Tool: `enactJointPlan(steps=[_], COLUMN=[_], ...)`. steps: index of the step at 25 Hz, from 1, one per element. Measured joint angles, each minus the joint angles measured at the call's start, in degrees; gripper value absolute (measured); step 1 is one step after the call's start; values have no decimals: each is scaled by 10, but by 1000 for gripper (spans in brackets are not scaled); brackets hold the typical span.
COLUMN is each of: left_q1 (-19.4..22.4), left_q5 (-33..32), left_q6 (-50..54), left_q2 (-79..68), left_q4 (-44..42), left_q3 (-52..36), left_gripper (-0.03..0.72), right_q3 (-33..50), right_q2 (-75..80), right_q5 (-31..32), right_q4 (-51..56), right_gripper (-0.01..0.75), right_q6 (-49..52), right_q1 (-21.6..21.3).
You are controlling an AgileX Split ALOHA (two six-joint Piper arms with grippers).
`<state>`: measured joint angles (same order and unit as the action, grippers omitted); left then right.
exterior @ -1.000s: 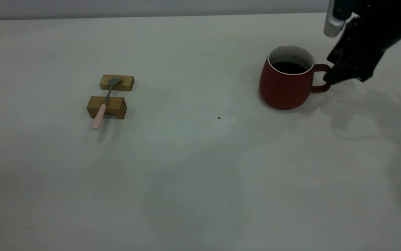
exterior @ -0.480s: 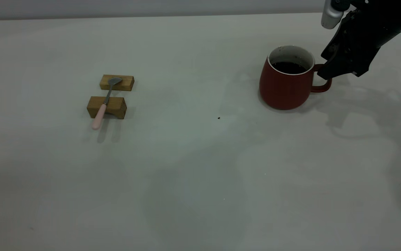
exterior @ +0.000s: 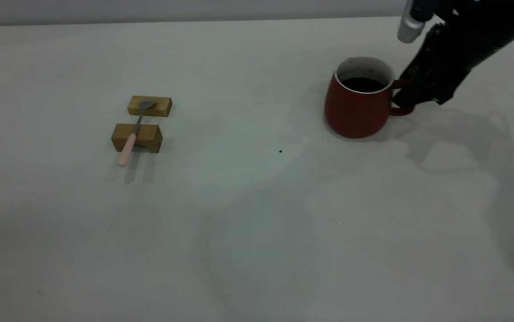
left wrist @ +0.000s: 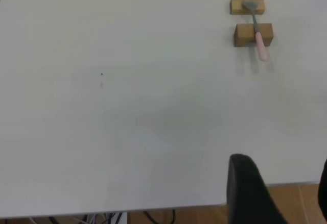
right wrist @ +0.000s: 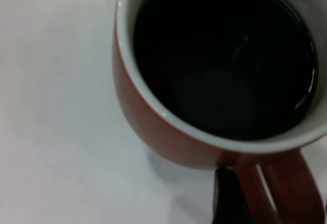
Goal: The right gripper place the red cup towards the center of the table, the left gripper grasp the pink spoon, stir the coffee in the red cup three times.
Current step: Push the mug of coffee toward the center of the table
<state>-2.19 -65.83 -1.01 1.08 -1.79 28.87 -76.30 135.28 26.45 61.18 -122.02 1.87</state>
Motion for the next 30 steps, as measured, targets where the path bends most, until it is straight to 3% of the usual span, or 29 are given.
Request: enactJointPlan(steps=[9,17,30], left_q1=[0,0,0], left_q5=[0,0,0], left_q6=[0,0,0], left_q2=[0,0,0], left_q4=[0,0,0], left_q3=[0,0,0], left_gripper=[411,411,411], right_q3=[-3,-4,-4], right_q2=[5,5,6], right_q5=[0,-42,-50], right_q4=[37,109,171], right_gripper=[479,479,479], right_q6=[0,0,0], right_q1=[66,143,179])
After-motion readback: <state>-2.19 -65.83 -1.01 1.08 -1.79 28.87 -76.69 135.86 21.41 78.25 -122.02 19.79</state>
